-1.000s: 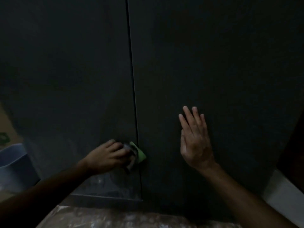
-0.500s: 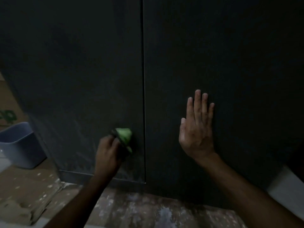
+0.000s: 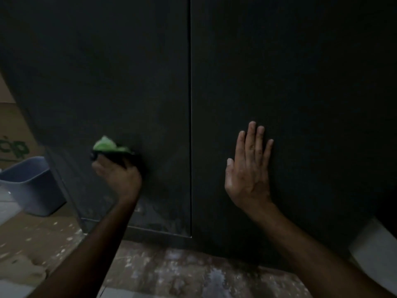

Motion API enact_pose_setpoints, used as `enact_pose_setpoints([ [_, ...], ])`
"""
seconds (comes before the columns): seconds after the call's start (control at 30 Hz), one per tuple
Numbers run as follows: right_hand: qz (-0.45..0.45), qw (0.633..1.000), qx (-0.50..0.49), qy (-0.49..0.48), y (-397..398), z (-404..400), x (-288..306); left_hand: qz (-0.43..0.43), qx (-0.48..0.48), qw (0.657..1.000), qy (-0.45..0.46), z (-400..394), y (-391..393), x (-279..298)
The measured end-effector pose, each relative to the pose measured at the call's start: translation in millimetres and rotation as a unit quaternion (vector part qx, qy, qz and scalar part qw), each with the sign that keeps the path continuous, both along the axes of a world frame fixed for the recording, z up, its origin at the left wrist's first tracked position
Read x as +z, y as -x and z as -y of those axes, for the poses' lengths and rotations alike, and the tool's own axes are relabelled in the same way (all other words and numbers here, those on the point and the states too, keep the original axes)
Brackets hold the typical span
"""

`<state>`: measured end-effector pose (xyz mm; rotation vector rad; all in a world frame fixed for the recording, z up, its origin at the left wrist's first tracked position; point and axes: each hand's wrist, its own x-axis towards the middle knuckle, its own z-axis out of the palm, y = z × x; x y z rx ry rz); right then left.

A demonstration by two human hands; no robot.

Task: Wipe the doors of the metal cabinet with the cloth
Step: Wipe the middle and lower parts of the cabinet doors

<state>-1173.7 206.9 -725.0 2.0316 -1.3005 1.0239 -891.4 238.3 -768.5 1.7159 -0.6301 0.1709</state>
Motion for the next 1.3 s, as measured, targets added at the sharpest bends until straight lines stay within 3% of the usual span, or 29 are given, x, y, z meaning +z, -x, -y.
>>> enact_pose_setpoints([
  [0.07,-0.005,1.0,0.007,-0.007,-5,-5,-2,0.143,-0.035,0.989,0.025,12,22,14],
  [0.13,-0.019,0.999,0.036,-0.006,-13,-11,-6,0.342,-0.143,0.928,0.01,2,42,-10],
  [0.2,-0.047,0.993,0.11,0.015,-25,-18,-12,0.453,-0.212,0.865,-0.035,-18,34,-43],
  [0.23,-0.068,0.985,0.158,0.03,-32,-20,-14,0.464,-0.217,0.857,-0.053,-27,20,-55],
  [0.3,-0.119,0.962,0.24,0.049,-47,-21,-14,0.399,-0.171,0.9,-0.049,-33,-19,-63],
  [0.4,-0.164,0.944,0.282,0.049,-67,-13,-6,0.1,-0.009,0.995,-0.02,-20,-62,-27],
  [0.47,-0.204,0.934,0.283,0.071,-77,-3,2,-0.069,0.061,0.996,0.021,2,-68,10],
  [0.5,-0.227,0.928,0.282,0.088,-80,3,4,-0.044,0.058,0.997,0.03,8,-60,20],
  [0.57,-0.251,0.921,0.274,0.118,-84,13,6,0.15,-0.017,0.987,0.047,7,-36,4],
  [0.63,-0.245,0.923,0.263,0.137,-84,18,3,0.338,-0.142,0.931,0.008,-14,-17,-48],
  [0.7,-0.238,0.924,0.261,0.146,-84,20,-1,0.402,-0.198,0.892,-0.053,-39,-35,-85],
  [0.73,-0.238,0.923,0.262,0.15,-84,22,-2,0.368,-0.189,0.909,-0.054,-41,-56,-90],
  [0.8,-0.237,0.922,0.264,0.156,-85,25,-2,0.183,-0.08,0.98,-0.002,-29,-101,-71],
  [0.87,-0.225,0.924,0.265,0.158,-87,25,-3,-0.009,0.056,0.997,0.049,-11,-142,-19],
  [0.9,-0.218,0.926,0.265,0.157,-89,25,-5,-0.043,0.088,0.993,0.063,-4,-147,8],
  [0.97,-0.21,0.929,0.266,0.151,-92,25,-6,0.081,0.101,0.988,0.083,5,-126,28],
  [1.0,-0.209,0.929,0.269,0.148,-93,25,-7,0.154,0.062,0.982,0.087,6,-107,14],
  [1.07,-0.207,0.929,0.27,0.149,-92,27,-7,0.207,-0.069,0.975,0.053,-8,-70,-36],
  [1.13,-0.205,0.929,0.269,0.148,-91,26,-7,0.144,-0.083,0.986,0.02,-22,-84,-67],
  [1.17,-0.205,0.93,0.268,0.148,-91,25,-6,0.059,-0.058,0.996,0.046,-22,-103,-61],
  [1.23,-0.2,0.931,0.268,0.148,-93,23,-4,-0.121,0.043,0.988,0.083,-10,-156,-25],
  [1.3,-0.198,0.931,0.271,0.145,-93,22,-3,-0.181,0.108,0.976,0.061,-1,-195,17],
])
